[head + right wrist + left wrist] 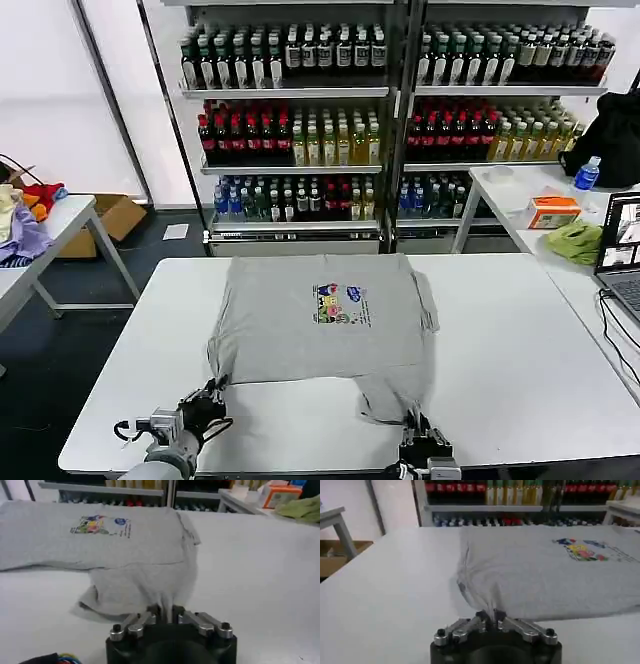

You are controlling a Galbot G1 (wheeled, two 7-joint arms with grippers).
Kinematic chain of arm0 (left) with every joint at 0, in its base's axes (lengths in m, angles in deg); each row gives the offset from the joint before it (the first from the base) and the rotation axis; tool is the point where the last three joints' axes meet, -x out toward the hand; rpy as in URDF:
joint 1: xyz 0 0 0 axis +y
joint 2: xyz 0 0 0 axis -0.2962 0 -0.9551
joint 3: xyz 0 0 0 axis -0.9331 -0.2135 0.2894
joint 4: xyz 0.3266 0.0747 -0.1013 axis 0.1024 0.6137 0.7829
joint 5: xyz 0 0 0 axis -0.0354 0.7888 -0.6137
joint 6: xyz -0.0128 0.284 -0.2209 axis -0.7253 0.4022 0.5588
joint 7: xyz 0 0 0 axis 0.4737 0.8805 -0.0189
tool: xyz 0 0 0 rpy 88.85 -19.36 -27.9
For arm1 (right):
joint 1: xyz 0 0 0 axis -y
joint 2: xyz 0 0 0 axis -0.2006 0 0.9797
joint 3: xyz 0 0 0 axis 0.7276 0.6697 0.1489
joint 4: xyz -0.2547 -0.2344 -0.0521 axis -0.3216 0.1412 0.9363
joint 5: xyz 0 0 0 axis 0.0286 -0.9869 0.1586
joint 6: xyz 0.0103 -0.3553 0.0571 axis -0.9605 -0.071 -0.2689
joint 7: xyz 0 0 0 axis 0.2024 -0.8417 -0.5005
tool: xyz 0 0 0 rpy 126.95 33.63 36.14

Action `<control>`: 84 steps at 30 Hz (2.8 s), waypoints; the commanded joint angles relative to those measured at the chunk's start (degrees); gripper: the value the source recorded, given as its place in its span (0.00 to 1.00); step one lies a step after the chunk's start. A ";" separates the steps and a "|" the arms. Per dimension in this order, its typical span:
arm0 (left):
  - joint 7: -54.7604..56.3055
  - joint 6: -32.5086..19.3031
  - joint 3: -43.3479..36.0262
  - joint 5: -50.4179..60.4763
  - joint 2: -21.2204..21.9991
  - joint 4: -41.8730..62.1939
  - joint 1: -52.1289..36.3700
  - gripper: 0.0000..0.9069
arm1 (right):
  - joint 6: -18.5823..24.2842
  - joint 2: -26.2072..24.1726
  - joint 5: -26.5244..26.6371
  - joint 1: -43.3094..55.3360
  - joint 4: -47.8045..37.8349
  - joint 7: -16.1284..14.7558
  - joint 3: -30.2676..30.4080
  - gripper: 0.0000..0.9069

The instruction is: Fold and organize the clothes.

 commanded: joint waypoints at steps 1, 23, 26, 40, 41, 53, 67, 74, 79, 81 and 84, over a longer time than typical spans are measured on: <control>0.31 -5.66 0.23 -0.25 0.36 -0.94 0.35 0.00 | 1.37 -0.04 -0.32 -0.02 1.72 -0.63 -0.58 0.00; -0.23 -10.98 -2.63 -5.21 -0.22 7.56 -17.41 0.00 | 0.37 -1.97 3.17 24.82 -6.98 -7.93 -6.43 0.00; -0.40 -11.11 -3.21 -5.52 -0.33 11.36 -20.36 0.00 | 0.56 -1.94 3.54 27.88 -11.43 -8.36 -5.80 0.00; -0.34 -10.88 -5.54 -6.98 -0.61 25.44 -31.82 0.00 | -0.47 -1.69 4.83 44.30 -27.16 -11.13 -2.79 0.00; -0.34 -10.87 -5.57 -7.00 -0.60 25.87 -32.09 0.00 | -0.46 -1.63 4.86 45.19 -28.19 -11.35 -2.73 0.00; -0.65 -9.55 -6.67 -6.90 -0.71 31.41 -34.02 1.00 | -2.03 -0.95 4.73 51.03 -37.44 -14.54 1.55 1.00; 1.90 -6.61 -5.81 -6.12 -0.84 25.51 -32.05 1.00 | 0.20 3.92 9.67 52.69 -35.97 -7.60 1.10 1.00; 2.93 -4.88 -5.24 -5.48 -1.38 21.58 -29.16 1.00 | 2.51 3.43 12.41 53.37 -35.47 -3.59 1.08 1.00; 3.10 -3.55 -4.98 -5.44 -1.26 18.53 -26.70 1.00 | 0.28 2.09 15.02 51.04 -30.81 -2.69 0.52 1.00; 3.03 -2.91 -4.92 -5.42 -1.39 16.89 -25.40 1.00 | -0.50 0.76 14.72 48.98 -28.88 -2.68 0.07 1.00; 2.90 -2.53 -4.88 -5.02 -1.58 15.67 -23.95 1.00 | -1.17 -1.03 14.32 45.66 -26.00 -2.78 -0.58 1.00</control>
